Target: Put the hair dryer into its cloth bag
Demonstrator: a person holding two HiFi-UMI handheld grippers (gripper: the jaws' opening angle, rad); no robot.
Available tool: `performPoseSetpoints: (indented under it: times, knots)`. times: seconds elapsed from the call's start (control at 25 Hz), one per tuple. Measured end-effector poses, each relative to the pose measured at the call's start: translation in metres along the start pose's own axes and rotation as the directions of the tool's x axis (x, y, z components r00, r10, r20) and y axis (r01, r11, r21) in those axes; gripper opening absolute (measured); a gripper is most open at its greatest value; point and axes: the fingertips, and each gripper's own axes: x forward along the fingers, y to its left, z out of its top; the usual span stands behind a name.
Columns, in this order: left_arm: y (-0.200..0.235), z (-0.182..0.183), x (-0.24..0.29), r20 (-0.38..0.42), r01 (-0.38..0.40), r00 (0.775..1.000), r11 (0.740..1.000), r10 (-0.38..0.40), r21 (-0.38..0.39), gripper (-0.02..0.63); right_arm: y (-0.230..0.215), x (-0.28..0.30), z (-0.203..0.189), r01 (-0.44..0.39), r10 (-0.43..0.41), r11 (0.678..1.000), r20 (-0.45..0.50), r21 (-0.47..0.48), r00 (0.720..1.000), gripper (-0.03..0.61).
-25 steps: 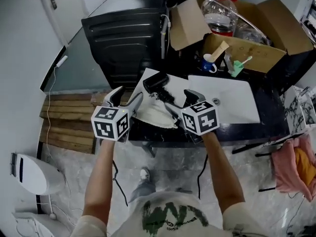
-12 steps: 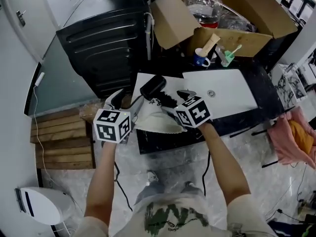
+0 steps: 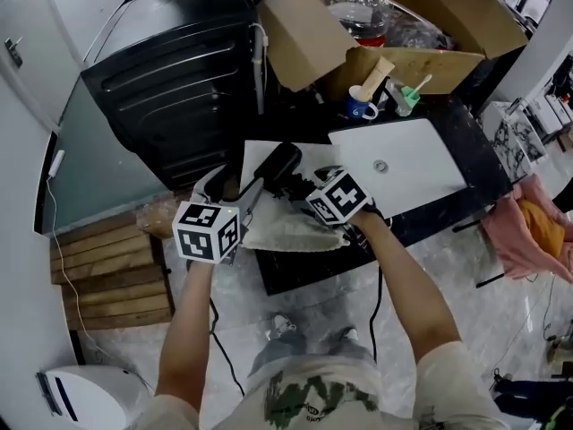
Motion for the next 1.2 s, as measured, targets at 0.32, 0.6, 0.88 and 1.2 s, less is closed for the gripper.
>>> performPoseSetpoints:
  times: [0.32,0.6,0.88,1.2]
  knots:
    - [0.003,-0.006,0.008,-0.017,0.026,1.0,1.0,-0.026,0.003,0.305,-0.003,0.026,-0.011,0.002,-0.001,1.0,-0.082,0.013,0.997,0.347]
    - [0.013,-0.007,0.003,-0.025,0.005,1.0,1.0,-0.005,0.014,0.305,-0.002,0.035,-0.012,-0.004,0.004,1.0,-0.116,0.001,0.993,0.293]
    - [0.014,-0.009,0.002,-0.027,0.0,1.0,1.0,0.001,0.024,0.305,0.002,0.036,-0.012,-0.017,0.019,1.0,-0.108,0.02,0.994,0.262]
    - [0.003,-0.005,-0.007,-0.018,0.001,1.0,0.999,-0.001,0.033,0.305,0.004,0.009,0.006,0.003,-0.002,0.995,-0.007,0.104,1.0,0.261]
